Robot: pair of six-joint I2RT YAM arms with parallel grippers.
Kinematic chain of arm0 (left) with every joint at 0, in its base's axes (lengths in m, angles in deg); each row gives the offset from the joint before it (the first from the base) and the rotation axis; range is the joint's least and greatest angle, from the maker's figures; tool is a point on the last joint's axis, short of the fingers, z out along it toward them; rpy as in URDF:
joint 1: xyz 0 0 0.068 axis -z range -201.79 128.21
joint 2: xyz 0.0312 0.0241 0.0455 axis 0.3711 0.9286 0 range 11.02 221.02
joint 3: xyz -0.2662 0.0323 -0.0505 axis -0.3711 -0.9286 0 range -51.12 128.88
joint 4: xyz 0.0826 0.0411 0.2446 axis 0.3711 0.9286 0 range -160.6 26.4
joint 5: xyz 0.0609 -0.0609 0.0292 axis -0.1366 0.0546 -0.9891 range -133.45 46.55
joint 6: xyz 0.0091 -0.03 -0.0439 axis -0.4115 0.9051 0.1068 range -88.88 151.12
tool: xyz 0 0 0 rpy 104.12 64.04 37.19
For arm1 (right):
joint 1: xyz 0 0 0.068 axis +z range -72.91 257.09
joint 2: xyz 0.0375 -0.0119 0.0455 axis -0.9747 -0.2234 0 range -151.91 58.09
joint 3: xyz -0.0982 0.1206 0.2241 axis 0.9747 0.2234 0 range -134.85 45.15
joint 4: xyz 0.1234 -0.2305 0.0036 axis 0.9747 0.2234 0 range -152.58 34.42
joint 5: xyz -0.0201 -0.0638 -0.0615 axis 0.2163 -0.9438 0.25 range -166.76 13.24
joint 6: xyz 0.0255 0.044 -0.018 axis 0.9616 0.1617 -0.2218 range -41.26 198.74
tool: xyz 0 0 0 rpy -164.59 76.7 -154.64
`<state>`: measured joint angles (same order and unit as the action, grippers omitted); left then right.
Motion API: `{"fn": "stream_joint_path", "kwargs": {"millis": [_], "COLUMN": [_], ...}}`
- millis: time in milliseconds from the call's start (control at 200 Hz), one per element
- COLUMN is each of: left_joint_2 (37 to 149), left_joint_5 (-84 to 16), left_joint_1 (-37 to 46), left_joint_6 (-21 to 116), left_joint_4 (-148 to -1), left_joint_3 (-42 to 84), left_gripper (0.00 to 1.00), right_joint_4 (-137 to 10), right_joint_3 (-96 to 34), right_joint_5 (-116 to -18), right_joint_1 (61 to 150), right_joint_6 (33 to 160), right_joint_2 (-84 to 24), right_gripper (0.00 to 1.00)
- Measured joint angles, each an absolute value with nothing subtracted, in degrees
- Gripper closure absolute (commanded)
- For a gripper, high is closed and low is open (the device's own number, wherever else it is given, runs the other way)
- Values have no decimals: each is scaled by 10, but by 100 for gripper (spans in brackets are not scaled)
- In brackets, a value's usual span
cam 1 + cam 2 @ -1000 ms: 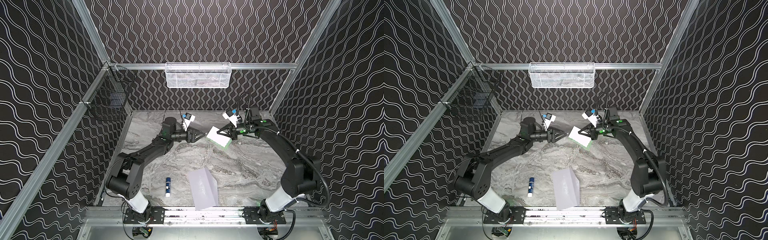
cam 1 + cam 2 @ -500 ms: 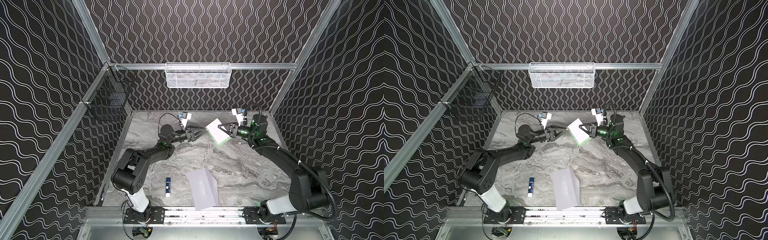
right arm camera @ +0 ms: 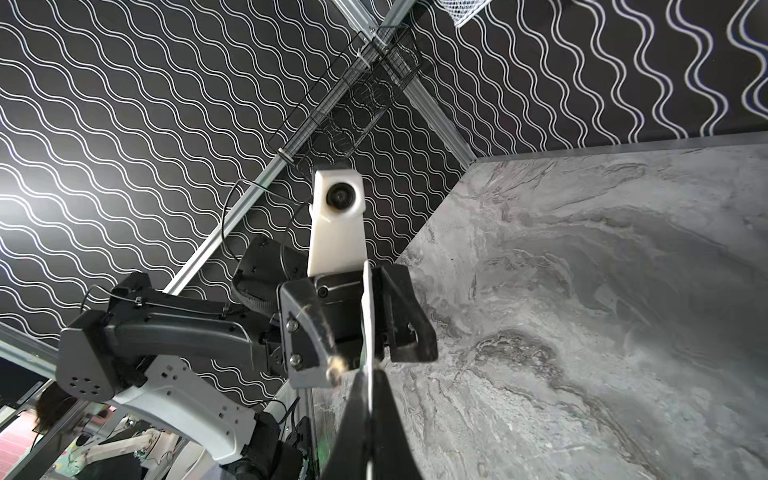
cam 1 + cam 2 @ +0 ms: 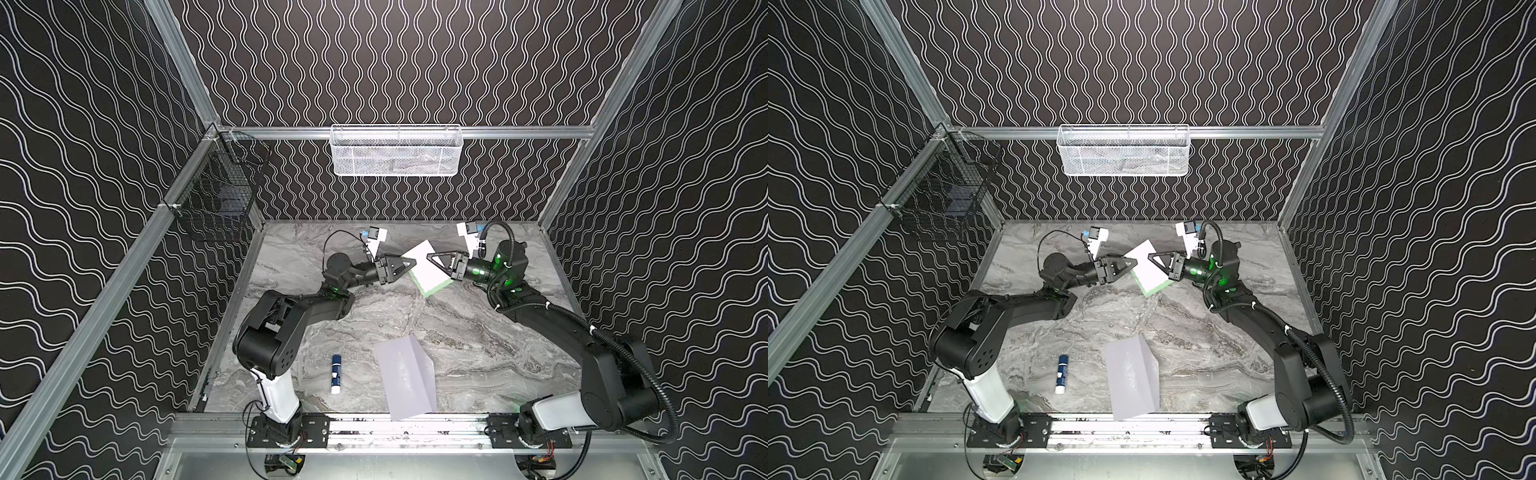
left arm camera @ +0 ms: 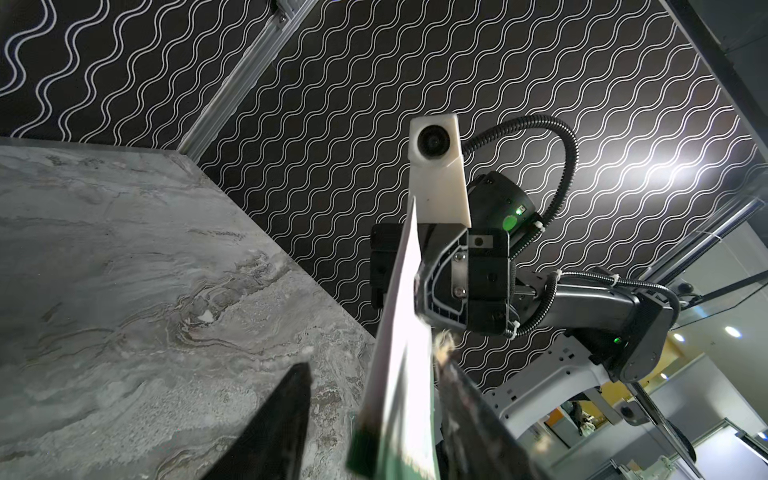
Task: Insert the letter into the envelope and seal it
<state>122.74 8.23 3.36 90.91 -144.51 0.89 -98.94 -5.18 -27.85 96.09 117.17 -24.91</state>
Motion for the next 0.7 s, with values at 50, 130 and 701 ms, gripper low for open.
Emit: {"fn": "stream_joint_path", "kwargs": {"millis": [50, 130, 701], "left_joint_2": [1224, 1219, 1180], "left_joint_5": [84, 91, 131], "left_joint_1": [34, 34, 34], "left_joint_6": [908, 906, 847], "left_joint_4": [-1444, -1444, -1343], "left_joint_3": [11, 11, 10], "left_gripper": [74, 86, 100], "right_joint_4": [-989, -989, -955], "right_joint_3": [-50, -44, -58], "right_joint_5": [-282, -286, -275], "right_joint_1": [962, 962, 969], "right_joint_6": [1170, 1166, 1122], "right_joint_2": [-249, -248, -239], "right_gripper": [100, 100, 75]}}
